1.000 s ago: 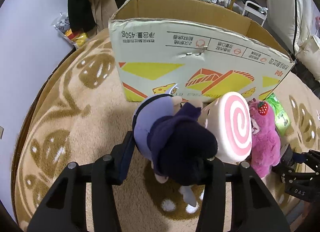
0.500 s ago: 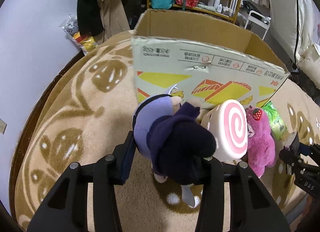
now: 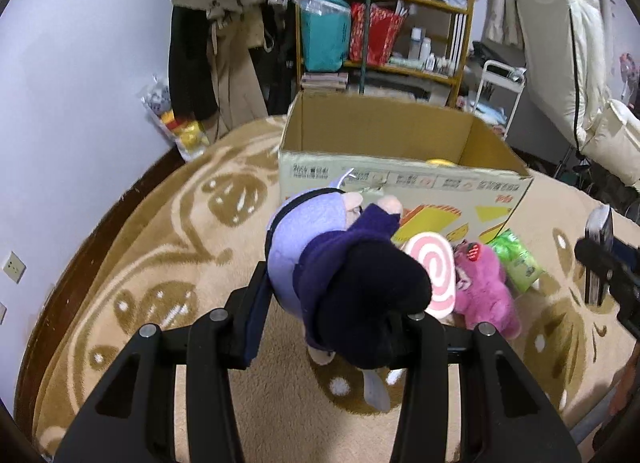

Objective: Organize soft objects
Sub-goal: 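Lift the doll and the tissue pack and carry both over the cardboard box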

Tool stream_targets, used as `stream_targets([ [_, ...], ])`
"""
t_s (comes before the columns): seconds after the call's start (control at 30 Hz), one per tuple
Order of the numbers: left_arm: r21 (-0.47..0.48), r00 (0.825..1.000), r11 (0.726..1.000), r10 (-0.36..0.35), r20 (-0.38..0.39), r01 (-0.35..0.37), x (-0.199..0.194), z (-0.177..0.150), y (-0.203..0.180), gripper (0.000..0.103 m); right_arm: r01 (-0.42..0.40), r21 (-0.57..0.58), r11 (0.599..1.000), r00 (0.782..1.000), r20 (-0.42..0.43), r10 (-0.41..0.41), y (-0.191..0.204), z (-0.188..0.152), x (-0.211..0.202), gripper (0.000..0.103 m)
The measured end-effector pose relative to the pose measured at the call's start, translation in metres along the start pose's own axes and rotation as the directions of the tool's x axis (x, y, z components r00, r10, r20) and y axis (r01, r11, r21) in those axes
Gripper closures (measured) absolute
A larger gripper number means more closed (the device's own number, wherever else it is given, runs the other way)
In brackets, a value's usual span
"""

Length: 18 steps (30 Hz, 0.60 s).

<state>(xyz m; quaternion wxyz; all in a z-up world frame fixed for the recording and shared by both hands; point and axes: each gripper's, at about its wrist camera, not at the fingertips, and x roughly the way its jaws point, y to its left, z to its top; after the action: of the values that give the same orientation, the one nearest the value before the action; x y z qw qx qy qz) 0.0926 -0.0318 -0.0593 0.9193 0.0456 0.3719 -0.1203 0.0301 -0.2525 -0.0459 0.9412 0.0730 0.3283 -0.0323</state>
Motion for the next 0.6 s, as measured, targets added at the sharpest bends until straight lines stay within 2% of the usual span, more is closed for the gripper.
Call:
stream_targets([
  [0.2,0.023,0.997,1.0,0.006,0.082,-0.007,-0.02,0.007,-0.005,0.06,-0.015,-0.023,1.0,0.995,0.101,0.017,0.01,0.009,-0.018,0.047],
  [0.6,0.042,0.982,0.999,0.025,0.188,-0.034,-0.042,0.022,-0.01,0.06,-0.035,-0.01,0.999,0.981,0.192,0.037,0.008,0.038,-0.015,0.047],
])
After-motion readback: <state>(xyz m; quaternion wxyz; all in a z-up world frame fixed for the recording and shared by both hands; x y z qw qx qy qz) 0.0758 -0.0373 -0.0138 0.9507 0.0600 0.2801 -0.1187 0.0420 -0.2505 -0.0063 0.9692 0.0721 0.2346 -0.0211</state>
